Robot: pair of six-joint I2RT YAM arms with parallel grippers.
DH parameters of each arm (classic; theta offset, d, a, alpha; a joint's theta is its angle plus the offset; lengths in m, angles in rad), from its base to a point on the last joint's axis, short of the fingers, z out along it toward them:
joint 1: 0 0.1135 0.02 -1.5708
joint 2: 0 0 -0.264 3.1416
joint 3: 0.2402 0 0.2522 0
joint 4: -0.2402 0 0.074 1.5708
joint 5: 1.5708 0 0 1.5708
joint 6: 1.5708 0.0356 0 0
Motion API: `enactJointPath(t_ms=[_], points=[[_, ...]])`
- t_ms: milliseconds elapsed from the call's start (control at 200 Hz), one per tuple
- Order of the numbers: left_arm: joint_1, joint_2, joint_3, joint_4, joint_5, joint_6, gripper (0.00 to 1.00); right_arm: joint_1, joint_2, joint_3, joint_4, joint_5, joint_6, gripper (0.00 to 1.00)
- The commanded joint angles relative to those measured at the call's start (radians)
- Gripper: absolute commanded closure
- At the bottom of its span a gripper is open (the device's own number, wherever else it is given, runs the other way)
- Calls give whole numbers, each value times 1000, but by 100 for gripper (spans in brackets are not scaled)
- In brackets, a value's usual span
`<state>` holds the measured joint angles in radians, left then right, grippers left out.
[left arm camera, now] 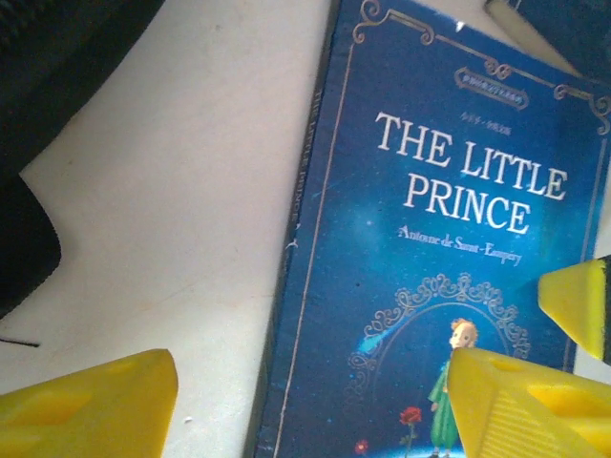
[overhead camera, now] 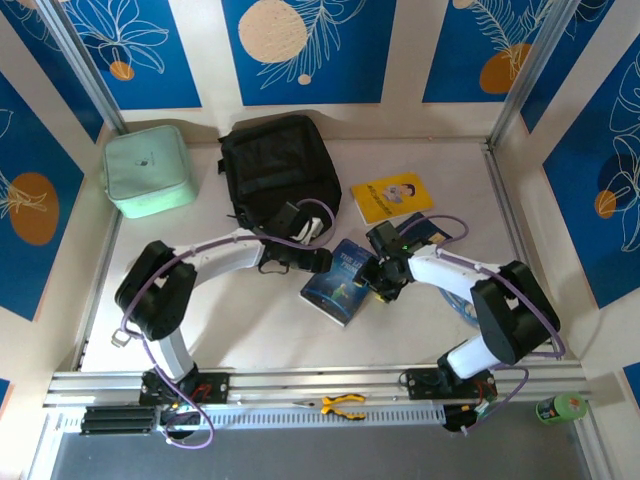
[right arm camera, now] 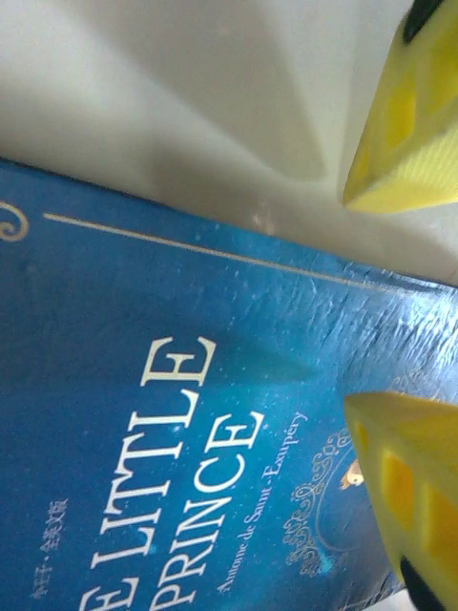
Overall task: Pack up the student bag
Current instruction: Pick up the book at the center of the table.
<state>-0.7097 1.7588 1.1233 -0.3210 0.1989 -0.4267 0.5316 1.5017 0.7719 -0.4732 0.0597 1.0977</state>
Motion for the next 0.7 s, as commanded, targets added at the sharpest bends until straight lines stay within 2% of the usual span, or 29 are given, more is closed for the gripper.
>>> enactJointPath(t_ms=[0, 275, 415, 695], points=[[-9, 30, 4, 7, -3, 3, 29, 13, 22, -7, 21, -35, 34, 51], [-13, 80, 16, 16, 55, -10, 39, 13, 14, -36, 30, -5, 30, 62], [-15, 106, 20, 14, 72, -12, 40, 10, 19, -37, 24, 8, 24, 67], [-34, 112, 9, 44, 135, -34, 50, 8, 41, -34, 44, -1, 14, 73]])
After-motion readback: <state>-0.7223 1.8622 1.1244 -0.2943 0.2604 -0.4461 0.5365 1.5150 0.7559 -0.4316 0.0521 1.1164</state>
